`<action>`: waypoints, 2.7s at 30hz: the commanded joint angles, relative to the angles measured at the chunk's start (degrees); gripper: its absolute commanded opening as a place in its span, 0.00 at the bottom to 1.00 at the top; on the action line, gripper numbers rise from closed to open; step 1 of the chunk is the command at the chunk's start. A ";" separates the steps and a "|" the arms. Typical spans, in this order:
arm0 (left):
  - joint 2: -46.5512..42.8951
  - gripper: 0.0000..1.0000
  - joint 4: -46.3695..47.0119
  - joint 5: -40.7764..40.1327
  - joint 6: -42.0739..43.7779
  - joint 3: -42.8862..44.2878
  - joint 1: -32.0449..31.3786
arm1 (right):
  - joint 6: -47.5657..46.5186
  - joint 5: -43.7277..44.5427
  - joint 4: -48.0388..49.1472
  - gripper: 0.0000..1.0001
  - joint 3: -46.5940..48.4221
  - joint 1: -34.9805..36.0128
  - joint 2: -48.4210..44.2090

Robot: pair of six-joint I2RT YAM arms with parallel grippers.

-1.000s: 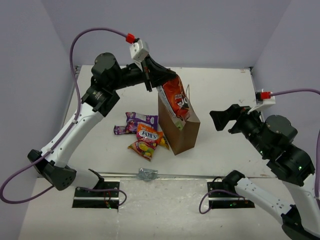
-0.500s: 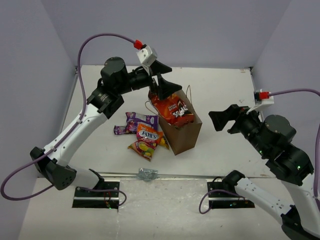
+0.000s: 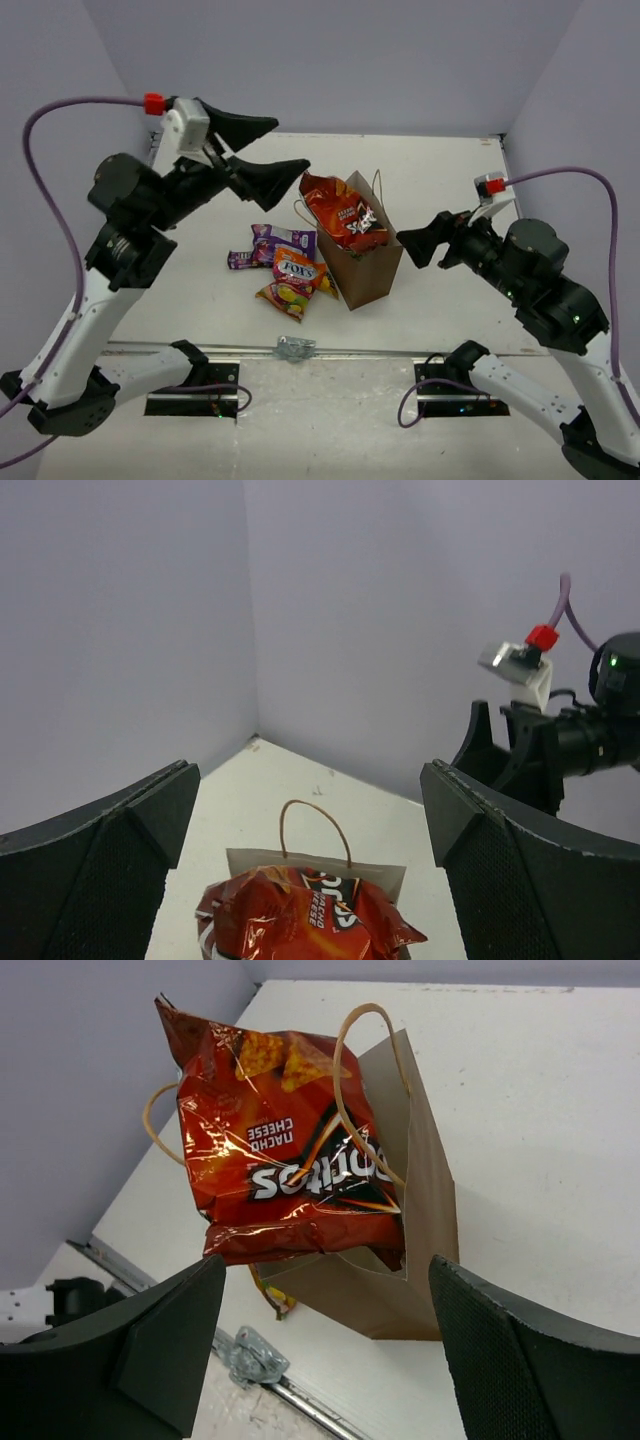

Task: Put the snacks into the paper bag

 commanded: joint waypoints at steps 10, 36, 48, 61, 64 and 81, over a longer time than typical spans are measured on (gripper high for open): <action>-14.29 1.00 -19.13 -38.97 -22.14 -29.14 1.61 | -1.01 -12.72 6.58 0.00 4.31 2.19 15.84; -12.46 1.00 -7.25 -7.50 -32.36 -56.10 19.73 | -2.68 -1.54 -10.91 0.11 26.82 4.31 18.25; -3.24 1.00 -4.53 -6.97 -27.37 -57.24 19.73 | -1.36 -2.26 -8.37 0.89 10.39 4.31 6.55; 8.01 0.93 0.39 -9.35 -21.46 -57.95 15.70 | -1.36 -4.90 -6.25 0.92 8.80 4.22 4.53; 11.97 0.82 2.15 -9.35 -21.81 -57.60 12.61 | -1.36 -4.72 -6.17 0.92 8.45 4.22 4.88; -12.81 0.01 -21.85 -11.20 -22.07 -29.67 11.47 | -0.92 -3.66 -5.20 0.92 7.13 4.22 5.67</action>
